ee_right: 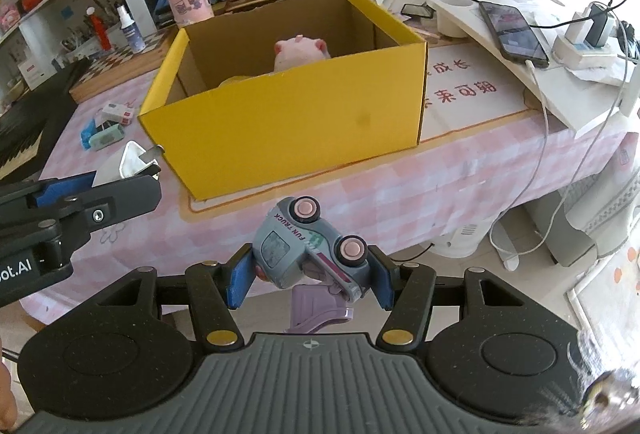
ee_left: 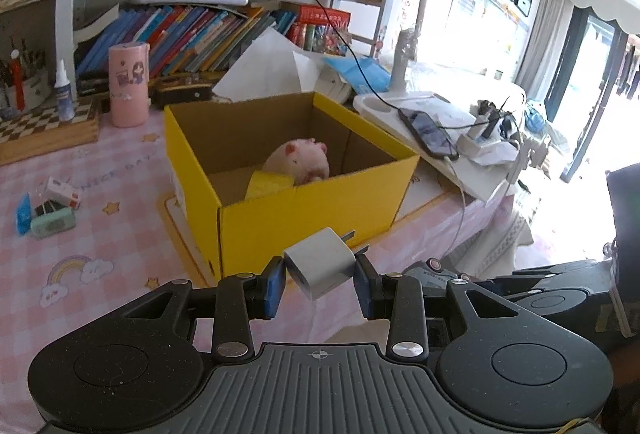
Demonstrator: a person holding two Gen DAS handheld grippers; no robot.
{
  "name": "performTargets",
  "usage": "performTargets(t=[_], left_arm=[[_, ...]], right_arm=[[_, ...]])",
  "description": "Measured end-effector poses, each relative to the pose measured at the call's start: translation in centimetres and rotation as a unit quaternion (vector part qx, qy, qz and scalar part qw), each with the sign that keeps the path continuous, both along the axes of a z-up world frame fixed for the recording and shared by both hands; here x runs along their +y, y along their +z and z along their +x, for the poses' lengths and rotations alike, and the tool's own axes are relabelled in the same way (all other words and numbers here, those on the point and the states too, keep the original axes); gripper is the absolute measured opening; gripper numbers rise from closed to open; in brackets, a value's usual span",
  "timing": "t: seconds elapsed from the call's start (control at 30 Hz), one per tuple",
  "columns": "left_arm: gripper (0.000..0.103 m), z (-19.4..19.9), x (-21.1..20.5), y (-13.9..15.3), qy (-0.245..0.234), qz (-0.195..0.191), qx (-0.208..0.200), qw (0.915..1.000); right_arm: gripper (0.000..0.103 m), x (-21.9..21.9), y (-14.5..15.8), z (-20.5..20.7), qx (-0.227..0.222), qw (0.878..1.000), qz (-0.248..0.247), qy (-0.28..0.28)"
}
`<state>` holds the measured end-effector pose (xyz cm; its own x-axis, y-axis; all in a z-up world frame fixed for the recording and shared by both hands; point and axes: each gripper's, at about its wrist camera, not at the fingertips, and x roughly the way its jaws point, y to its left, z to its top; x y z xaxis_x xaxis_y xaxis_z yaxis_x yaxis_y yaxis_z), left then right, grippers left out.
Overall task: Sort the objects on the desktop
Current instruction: 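Carry the white charger and toy car with both tools over the yellow box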
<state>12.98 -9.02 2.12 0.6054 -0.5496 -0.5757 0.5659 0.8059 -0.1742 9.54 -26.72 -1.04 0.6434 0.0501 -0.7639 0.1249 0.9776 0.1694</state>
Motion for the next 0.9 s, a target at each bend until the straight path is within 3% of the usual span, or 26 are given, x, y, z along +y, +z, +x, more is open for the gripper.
performTargets(t=[0.47,0.9], left_arm=[[0.036,4.3,-4.1,1.9,0.013,-0.008,-0.054,0.9984],[0.036,8.5,-8.4,0.2,0.045,0.018,-0.051,0.9975]], right_arm=[[0.055,-4.1,4.0,5.0,-0.085,0.996,-0.024,-0.001],[0.055,-7.5,5.5,11.7,-0.112,0.992,-0.036,0.051]])
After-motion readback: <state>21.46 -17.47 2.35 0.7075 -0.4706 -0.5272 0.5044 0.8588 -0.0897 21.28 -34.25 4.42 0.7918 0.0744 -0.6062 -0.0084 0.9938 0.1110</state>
